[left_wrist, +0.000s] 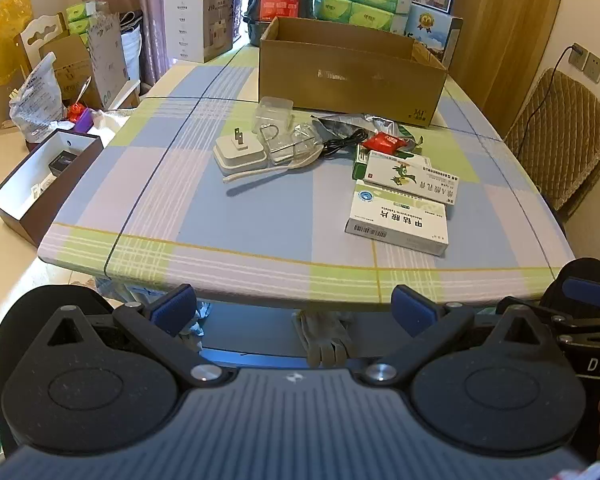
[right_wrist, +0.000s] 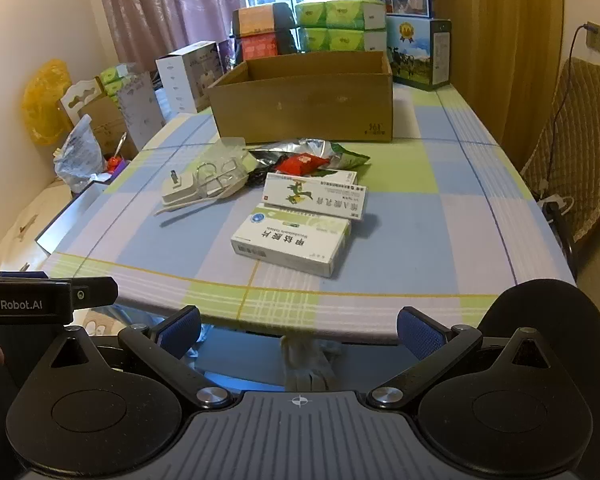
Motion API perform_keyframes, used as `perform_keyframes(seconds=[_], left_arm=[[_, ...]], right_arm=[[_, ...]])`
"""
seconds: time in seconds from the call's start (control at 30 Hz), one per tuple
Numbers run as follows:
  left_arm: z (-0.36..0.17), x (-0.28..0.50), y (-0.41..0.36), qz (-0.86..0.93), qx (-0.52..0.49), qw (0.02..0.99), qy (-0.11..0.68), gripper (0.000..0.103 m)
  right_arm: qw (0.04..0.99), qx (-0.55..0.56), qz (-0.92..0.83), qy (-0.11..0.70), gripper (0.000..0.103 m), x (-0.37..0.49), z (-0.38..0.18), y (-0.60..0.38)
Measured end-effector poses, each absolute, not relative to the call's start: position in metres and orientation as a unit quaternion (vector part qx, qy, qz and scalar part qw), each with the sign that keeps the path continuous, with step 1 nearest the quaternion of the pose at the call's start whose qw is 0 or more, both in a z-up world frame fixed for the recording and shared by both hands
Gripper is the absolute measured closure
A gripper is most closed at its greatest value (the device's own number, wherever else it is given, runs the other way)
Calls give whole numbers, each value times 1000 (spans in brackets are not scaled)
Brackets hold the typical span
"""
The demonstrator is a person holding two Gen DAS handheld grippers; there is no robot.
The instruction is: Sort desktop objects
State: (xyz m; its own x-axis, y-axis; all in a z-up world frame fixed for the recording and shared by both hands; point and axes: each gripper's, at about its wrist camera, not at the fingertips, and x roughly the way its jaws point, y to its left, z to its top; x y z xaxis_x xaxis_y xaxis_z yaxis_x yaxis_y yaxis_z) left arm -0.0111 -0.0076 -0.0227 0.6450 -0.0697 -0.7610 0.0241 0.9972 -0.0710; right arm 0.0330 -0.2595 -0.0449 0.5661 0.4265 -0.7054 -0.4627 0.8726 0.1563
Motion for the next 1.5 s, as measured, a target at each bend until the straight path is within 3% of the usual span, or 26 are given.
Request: perform_keyframes(seconds=[1.5], left_arm=[[-29,-9,-14,-31,-24,901,432,1]], right_arm=[[878,-25,253,406,2,37,-56,-259]])
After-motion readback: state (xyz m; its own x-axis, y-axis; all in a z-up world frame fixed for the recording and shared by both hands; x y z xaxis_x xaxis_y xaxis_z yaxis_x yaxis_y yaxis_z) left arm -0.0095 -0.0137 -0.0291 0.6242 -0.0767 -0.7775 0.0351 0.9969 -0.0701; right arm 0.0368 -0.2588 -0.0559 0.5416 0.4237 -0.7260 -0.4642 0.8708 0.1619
